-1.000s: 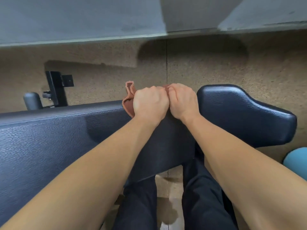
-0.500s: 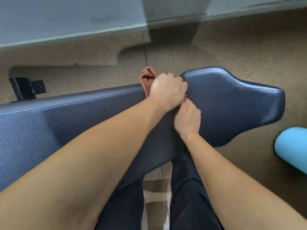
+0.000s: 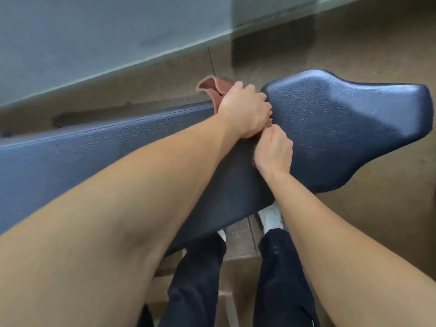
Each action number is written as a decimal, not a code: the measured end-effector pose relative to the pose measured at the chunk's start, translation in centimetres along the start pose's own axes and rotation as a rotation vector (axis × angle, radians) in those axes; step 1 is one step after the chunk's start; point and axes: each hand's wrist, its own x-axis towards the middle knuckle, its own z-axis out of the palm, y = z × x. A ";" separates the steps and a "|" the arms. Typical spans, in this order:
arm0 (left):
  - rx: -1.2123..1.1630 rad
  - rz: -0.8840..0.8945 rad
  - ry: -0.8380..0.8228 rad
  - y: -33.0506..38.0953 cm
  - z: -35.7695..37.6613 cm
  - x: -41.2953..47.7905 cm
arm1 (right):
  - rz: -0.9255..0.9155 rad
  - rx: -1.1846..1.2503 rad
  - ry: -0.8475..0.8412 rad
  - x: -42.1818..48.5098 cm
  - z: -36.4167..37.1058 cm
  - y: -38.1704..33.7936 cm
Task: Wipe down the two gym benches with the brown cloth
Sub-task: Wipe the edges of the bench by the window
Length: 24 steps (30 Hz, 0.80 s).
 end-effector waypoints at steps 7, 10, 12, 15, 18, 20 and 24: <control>-0.169 -0.016 0.131 8.9 3.2 -6.2 | -0.023 -0.097 -0.159 -6.7 -1.5 6.3; -0.321 -0.027 0.150 12.1 3.9 -9.4 | 0.124 -0.061 -0.259 -7.9 -2.3 6.8; -0.320 -0.057 0.142 13.2 3.8 -11.8 | 0.288 -0.012 -0.338 -8.9 -2.4 7.0; -0.279 -0.071 0.111 13.3 3.1 -15.9 | 0.360 -0.016 -0.484 -11.1 -2.9 6.5; -0.311 -0.110 0.102 11.9 1.6 -21.1 | 0.284 -0.024 -0.519 -13.2 -4.8 4.1; -0.335 -0.197 0.068 10.8 0.3 -24.6 | 0.203 -0.103 -0.530 -14.2 -6.3 2.5; -0.416 -0.610 0.047 9.0 -2.7 -31.8 | 0.017 -0.064 -0.552 -18.0 -8.5 -3.7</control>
